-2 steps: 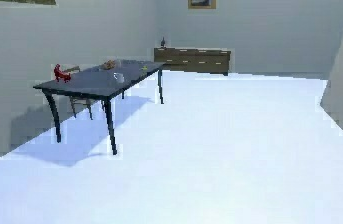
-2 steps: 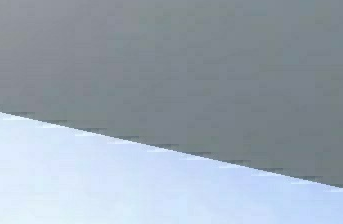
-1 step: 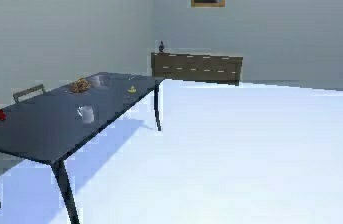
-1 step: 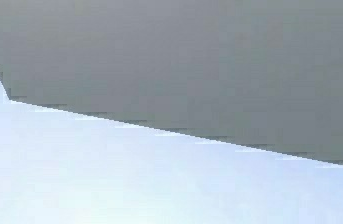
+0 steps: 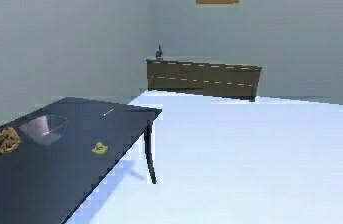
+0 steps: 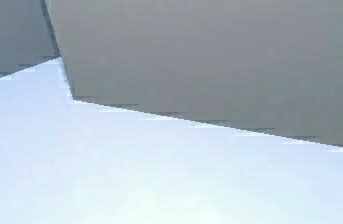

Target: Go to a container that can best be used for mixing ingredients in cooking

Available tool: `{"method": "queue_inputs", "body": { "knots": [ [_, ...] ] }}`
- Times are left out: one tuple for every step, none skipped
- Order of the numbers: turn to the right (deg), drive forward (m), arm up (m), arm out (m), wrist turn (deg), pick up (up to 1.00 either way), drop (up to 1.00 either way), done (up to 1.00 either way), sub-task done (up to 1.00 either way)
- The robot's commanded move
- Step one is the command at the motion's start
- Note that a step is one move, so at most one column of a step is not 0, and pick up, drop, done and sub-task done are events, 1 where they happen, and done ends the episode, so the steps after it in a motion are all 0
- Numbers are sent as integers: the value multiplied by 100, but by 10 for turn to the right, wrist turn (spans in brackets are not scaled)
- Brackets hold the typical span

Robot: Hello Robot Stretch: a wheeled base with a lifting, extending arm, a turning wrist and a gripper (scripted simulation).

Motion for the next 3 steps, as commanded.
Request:
{"method": "queue_inputs", "body": {
  "knots": [
    [-30, 0, 0, 0, 0, 0, 0, 0, 0],
    [0, 50, 0, 0, 0, 0, 0, 0, 0],
    [-450, 0, 0, 0, 0, 0, 0, 0, 0]
  ]
}}
